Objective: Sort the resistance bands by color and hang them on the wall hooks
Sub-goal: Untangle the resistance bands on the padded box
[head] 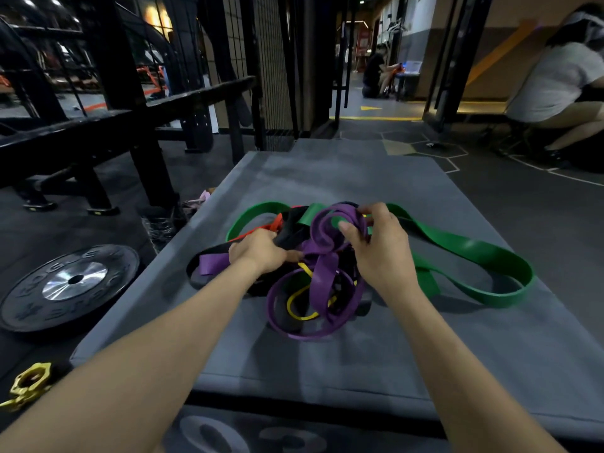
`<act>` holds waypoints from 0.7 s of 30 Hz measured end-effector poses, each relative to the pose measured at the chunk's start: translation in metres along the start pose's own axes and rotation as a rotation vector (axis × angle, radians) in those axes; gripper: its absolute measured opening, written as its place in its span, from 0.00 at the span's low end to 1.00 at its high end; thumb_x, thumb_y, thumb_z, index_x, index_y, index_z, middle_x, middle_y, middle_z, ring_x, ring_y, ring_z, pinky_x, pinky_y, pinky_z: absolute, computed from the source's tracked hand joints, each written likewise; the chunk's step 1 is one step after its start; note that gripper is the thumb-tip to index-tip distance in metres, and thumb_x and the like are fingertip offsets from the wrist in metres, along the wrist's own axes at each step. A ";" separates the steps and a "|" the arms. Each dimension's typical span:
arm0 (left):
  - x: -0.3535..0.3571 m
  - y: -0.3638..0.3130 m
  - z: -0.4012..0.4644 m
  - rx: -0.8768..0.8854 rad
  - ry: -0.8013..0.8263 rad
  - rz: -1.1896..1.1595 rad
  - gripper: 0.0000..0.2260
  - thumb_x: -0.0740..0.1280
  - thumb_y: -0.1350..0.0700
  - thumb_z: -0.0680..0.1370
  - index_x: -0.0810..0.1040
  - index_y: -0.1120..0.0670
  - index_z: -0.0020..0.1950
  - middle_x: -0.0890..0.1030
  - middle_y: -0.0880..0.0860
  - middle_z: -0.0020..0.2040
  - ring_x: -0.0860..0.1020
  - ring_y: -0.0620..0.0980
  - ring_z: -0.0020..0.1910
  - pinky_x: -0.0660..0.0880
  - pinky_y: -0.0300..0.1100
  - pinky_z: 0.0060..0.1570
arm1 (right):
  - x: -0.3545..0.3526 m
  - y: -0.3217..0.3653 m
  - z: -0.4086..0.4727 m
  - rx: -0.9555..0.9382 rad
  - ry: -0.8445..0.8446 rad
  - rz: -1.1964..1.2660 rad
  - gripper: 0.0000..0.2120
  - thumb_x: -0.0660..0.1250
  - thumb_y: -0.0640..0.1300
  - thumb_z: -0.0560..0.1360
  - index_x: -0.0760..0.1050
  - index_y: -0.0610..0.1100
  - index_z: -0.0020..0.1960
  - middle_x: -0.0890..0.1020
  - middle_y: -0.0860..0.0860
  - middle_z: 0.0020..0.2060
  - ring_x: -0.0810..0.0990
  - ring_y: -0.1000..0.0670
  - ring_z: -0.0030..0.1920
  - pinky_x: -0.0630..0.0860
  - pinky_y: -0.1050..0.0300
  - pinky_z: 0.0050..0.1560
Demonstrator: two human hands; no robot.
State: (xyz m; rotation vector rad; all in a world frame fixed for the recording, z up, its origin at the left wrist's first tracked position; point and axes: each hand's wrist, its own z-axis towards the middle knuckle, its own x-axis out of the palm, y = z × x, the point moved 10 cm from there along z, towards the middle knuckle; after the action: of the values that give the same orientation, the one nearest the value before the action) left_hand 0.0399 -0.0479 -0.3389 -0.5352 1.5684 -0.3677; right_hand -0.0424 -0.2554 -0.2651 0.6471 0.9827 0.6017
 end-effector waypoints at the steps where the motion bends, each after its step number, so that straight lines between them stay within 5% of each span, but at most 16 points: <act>1: -0.001 -0.002 0.002 0.013 0.017 -0.157 0.18 0.76 0.39 0.61 0.81 0.46 0.45 0.83 0.51 0.48 0.81 0.53 0.50 0.76 0.45 0.54 | 0.000 -0.002 0.002 0.013 -0.003 -0.006 0.18 0.64 0.52 0.76 0.70 0.43 0.61 0.77 0.44 0.55 0.75 0.42 0.55 0.72 0.50 0.49; 5: -0.033 -0.010 0.003 0.015 -0.031 -0.651 0.10 0.74 0.66 0.67 0.79 0.59 0.46 0.80 0.56 0.40 0.78 0.53 0.35 0.76 0.34 0.32 | -0.009 -0.010 0.006 0.099 -0.049 0.044 0.16 0.67 0.52 0.75 0.73 0.45 0.59 0.80 0.46 0.52 0.77 0.42 0.55 0.75 0.44 0.54; 9: -0.090 -0.029 0.007 0.104 -0.145 -0.580 0.06 0.71 0.66 0.70 0.77 0.57 0.42 0.77 0.53 0.35 0.74 0.48 0.33 0.72 0.35 0.33 | -0.015 -0.009 0.005 0.153 -0.072 0.051 0.16 0.67 0.51 0.74 0.72 0.45 0.58 0.80 0.48 0.47 0.78 0.41 0.53 0.75 0.44 0.52; 13: -0.089 -0.040 0.003 0.082 -0.001 -0.486 0.06 0.71 0.60 0.71 0.77 0.55 0.36 0.77 0.52 0.34 0.75 0.49 0.33 0.72 0.39 0.37 | -0.022 -0.002 0.002 0.153 -0.104 0.043 0.14 0.66 0.52 0.75 0.70 0.45 0.53 0.76 0.52 0.41 0.79 0.42 0.48 0.75 0.45 0.48; 21: -0.079 -0.027 0.001 0.068 0.026 -0.373 0.09 0.75 0.61 0.67 0.81 0.60 0.45 0.80 0.53 0.38 0.78 0.50 0.38 0.75 0.41 0.41 | -0.013 0.005 -0.011 0.065 -0.054 -0.016 0.12 0.68 0.53 0.73 0.74 0.50 0.54 0.81 0.50 0.48 0.78 0.45 0.49 0.74 0.50 0.46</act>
State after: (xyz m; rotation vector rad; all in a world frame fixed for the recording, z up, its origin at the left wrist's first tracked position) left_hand 0.0448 -0.0270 -0.2580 -0.7744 1.4727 -0.7098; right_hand -0.0582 -0.2586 -0.2584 0.7097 0.9594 0.5377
